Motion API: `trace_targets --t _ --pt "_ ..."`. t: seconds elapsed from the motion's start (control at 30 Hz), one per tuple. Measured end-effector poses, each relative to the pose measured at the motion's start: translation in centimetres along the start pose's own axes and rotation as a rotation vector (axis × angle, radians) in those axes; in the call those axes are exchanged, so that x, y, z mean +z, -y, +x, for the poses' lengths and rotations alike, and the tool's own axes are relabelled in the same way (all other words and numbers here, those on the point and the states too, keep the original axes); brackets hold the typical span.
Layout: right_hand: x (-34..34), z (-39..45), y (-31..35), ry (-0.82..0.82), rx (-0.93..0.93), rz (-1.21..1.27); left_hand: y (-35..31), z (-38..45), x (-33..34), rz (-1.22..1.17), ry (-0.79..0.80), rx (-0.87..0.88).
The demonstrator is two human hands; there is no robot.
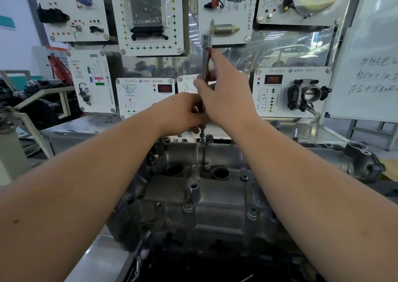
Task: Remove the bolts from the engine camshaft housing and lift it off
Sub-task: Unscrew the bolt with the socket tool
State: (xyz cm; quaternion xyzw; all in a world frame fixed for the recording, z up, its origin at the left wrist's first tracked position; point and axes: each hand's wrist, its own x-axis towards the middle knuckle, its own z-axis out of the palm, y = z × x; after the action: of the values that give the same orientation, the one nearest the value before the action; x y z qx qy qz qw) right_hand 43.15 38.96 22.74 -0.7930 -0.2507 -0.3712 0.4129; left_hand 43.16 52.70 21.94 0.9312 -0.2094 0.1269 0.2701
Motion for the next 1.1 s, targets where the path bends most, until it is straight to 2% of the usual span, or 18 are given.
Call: trace_targets --t 0.6,1.1 --pt "0.25 0.66 -0.65 -0.019 0.021 -0.038 -0.21 -0.07 0.11 -0.014 0.008 -0.002" --pt "0.15 0.14 -0.38 -0.018 0.009 0.041 -0.51 -0.55 0.13 0.034 -0.012 -0.018"
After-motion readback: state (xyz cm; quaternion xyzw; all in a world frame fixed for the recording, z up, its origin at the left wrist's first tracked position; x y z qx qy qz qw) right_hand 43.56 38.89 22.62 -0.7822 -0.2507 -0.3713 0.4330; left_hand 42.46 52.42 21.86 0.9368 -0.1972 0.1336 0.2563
